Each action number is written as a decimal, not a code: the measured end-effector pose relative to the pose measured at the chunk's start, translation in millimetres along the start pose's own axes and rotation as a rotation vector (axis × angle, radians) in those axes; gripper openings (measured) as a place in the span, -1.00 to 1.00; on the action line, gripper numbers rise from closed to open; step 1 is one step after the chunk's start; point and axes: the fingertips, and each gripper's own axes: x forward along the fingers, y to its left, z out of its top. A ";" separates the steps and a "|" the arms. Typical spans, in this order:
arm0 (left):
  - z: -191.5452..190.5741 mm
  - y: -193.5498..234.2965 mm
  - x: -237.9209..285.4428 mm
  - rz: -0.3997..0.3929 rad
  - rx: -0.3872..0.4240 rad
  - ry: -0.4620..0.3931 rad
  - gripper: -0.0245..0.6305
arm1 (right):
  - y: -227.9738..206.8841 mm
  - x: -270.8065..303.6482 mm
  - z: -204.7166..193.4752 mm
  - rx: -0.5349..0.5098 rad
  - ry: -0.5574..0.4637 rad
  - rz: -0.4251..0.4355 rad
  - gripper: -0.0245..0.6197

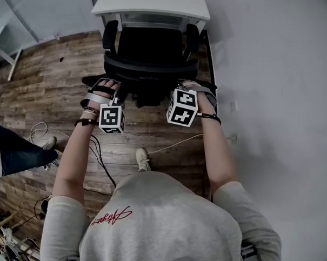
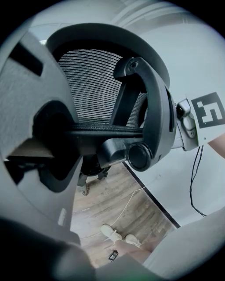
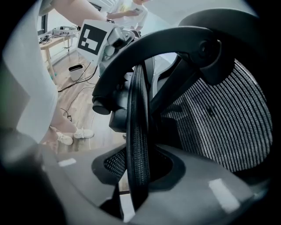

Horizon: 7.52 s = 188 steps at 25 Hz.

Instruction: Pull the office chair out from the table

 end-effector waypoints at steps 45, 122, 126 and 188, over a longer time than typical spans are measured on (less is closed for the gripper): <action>38.1 -50.5 -64.0 0.010 0.000 0.014 -0.62 | 78.1 -44.1 1.4 -0.003 -0.016 0.005 -0.57; 86.0 -143.4 -187.1 0.029 -0.005 0.029 -0.62 | 220.8 -114.1 18.8 -0.042 -0.014 -0.025 -0.58; 91.7 -150.2 -195.3 0.026 -0.007 0.023 -0.62 | 230.6 -120.1 19.2 -0.039 -0.013 -0.028 -0.58; 136.7 -214.8 -275.1 0.022 0.017 -0.004 -0.62 | 334.1 -175.0 21.5 -0.010 0.004 -0.043 -0.58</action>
